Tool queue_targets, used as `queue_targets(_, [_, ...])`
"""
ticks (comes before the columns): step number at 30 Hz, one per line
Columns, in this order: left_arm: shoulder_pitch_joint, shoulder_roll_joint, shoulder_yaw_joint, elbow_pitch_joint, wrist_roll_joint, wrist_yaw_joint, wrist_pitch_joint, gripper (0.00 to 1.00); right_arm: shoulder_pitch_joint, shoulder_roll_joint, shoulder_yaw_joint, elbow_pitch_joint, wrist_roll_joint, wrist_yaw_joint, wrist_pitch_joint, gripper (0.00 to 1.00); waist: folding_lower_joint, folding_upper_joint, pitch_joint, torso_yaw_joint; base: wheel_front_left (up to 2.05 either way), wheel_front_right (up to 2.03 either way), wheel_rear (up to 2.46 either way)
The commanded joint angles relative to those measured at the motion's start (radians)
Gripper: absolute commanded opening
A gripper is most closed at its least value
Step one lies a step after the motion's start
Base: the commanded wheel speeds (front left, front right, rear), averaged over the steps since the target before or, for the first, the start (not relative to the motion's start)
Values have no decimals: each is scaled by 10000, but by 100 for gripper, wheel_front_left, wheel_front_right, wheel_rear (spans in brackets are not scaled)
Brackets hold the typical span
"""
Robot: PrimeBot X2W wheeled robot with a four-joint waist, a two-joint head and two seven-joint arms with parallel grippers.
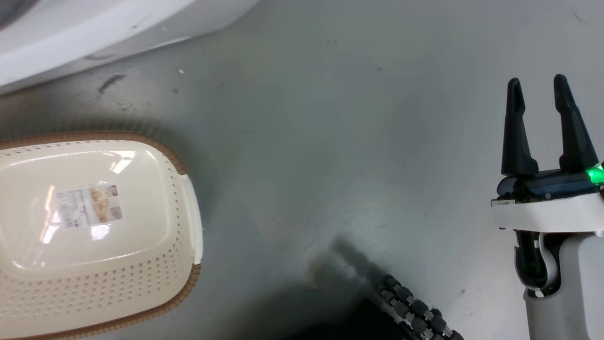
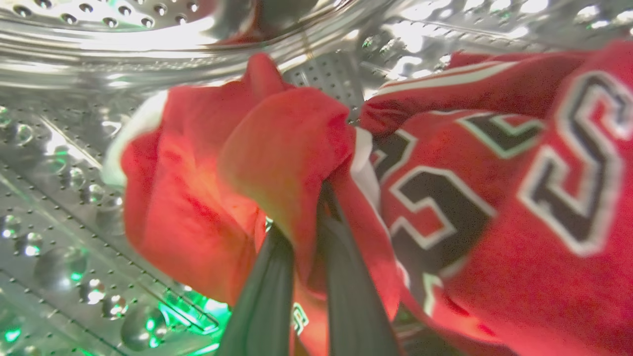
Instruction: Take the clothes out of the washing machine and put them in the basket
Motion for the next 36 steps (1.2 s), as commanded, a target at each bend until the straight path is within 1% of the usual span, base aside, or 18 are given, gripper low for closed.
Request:
queue_targets(1, [363,-196,-147,166,-215,15,-560,0,-64,13,-153,68,-234,-10,-21,100,0,0,-603,501,0,0,0])
queue_targets(9, [2174,-999,-720,725,-1356,14,-3000,0,204,10,-846,292,-1044,-10,-21,100,0,0,-2107,1500,0,0,0])
queue_targets(10, [2174,-999,-720,725,-1356,14,-3000,0,204,10,-846,292,-1044,-10,-21,100,0,0,-2107,1500,0,0,0])
queue_targets(11, [2794,-1196,-855,775,-1587,14,-3689,0,280,12,-993,374,-1245,-12,-21,100,0,0,-2540,1748,0,0,0])
queue_targets(13, [3386,-1362,-1051,777,-1746,14,-4310,0,408,12,-1098,437,-1410,-10,-21,100,0,0,-2974,1984,0,0,0])
queue_targets(15, [3853,-1478,-1173,741,-1792,14,-4929,0,474,15,-1151,487,-1613,-10,-21,100,0,0,-3344,2193,0,0,0])
queue_targets(18, [4779,-1890,-1283,769,-1906,14,-5868,0,733,9,-1300,591,-1854,-12,-21,100,0,0,-4030,2515,0,0,0])
queue_targets(20, [5235,-2068,-1332,697,-1922,17,-6471,0,856,12,-1356,650,-1966,-10,-22,100,0,0,-4443,2714,0,0,0])
queue_targets(21, [5235,-2068,-1332,697,-1922,17,-6471,0,856,12,-1356,650,-1966,-10,-22,100,0,0,-4443,2714,0,0,0])
queue_targets(23, [5759,-2146,-1588,599,-1559,123,-7106,0,1009,12,-1399,725,-2108,-10,-21,100,0,0,-4888,2912,0,0,0])
queue_targets(26, [6541,-2340,-1703,418,-1471,345,-8010,0,1259,12,-1358,809,-2256,-10,-21,100,0,0,-5589,3127,0,0,0])
queue_targets(28, [6966,-2413,-1695,199,-1473,453,-8368,0,1367,12,-1306,876,-2303,-10,-22,100,0,0,-6010,3256,0,0,0])
queue_targets(32, [7864,-2620,-1595,-354,-1665,584,-8650,0,1619,12,-1252,1028,-2272,-10,-22,100,0,0,-6746,3576,0,0,0])
queue_targets(36, [8623,-2576,-1430,-1204,-1536,893,-8783,0,1868,7,-1138,1133,-2301,-12,-22,100,0,0,-7306,3792,0,0,0])
